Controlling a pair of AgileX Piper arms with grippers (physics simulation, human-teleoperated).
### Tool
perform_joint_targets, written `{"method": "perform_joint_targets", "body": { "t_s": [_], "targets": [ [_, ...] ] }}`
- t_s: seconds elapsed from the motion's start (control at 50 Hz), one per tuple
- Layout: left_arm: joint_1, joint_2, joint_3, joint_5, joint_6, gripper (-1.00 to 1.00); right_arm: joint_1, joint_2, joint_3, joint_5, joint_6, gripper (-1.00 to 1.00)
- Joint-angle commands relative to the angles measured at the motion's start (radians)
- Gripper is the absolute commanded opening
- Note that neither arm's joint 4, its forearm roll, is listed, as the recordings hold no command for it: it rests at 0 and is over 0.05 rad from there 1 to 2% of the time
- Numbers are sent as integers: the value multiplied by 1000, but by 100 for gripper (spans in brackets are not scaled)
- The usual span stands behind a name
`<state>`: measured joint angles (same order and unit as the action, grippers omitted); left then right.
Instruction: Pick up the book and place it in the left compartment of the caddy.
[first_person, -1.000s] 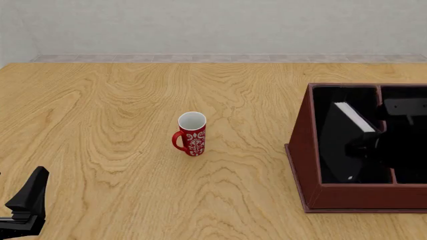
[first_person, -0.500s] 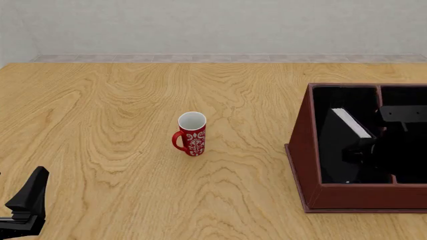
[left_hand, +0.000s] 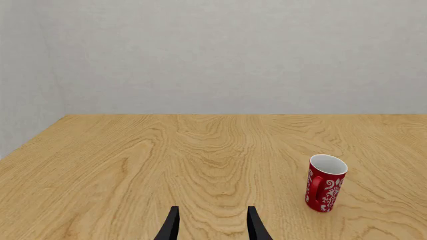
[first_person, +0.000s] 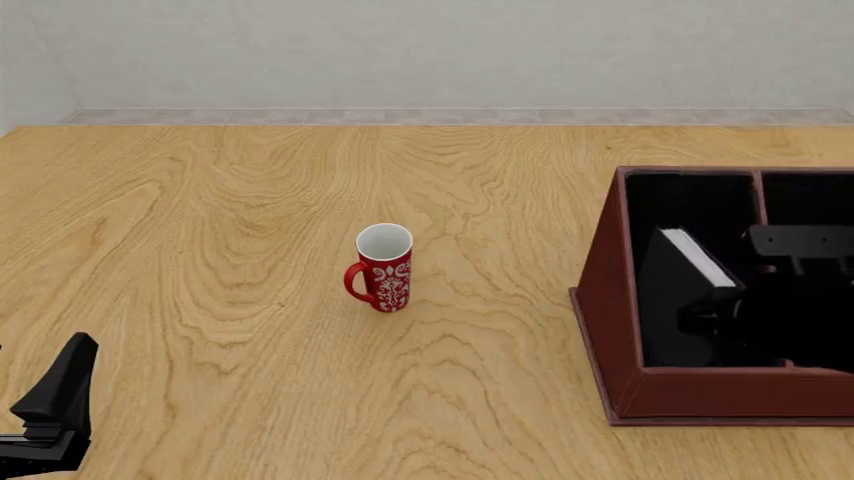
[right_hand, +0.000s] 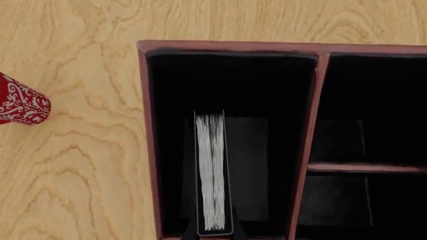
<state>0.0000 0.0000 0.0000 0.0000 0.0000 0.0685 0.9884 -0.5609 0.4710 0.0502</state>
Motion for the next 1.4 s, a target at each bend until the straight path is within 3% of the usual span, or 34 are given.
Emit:
{"method": "perform_joint_targets", "body": {
  "t_s": [0.02,1.4],
  "targets": [
    [0,0,0,0,0,100,-6,14,13,-31,21,-100],
    [0,0,0,0,0,100,14,75,62,-64,16,-100]
  ]
}}
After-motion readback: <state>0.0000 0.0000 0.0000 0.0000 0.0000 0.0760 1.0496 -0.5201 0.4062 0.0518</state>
